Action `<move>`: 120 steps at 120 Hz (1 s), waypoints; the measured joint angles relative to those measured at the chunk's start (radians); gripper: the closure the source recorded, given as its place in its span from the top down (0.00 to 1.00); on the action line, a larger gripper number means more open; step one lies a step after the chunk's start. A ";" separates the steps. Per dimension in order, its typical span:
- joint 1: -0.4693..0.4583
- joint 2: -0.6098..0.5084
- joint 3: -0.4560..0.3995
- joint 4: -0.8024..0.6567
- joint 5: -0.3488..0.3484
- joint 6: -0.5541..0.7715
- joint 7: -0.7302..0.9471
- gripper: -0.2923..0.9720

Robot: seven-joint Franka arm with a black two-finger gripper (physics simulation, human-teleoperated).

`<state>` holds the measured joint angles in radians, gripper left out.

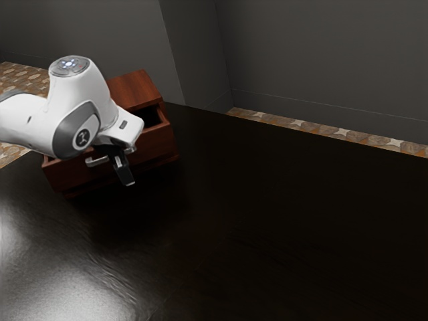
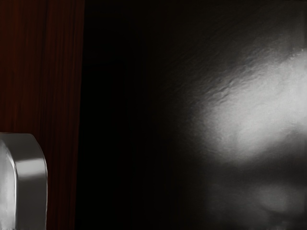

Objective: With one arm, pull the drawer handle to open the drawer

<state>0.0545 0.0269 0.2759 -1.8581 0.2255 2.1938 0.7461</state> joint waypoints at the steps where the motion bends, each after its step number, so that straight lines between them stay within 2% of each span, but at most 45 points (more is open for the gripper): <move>1: -0.001 -0.001 0.000 -0.002 0.000 0.000 0.000 0.76; 40: -0.024 -0.059 0.002 -0.072 0.003 0.000 -0.001 0.76; 67: -0.043 -0.098 -0.001 -0.112 0.040 0.002 -0.004 0.75; 120: -0.076 -0.196 0.000 -0.180 0.052 0.003 -0.007 0.75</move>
<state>-0.0216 -0.1691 0.2762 -2.0379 0.2774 2.1963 0.7393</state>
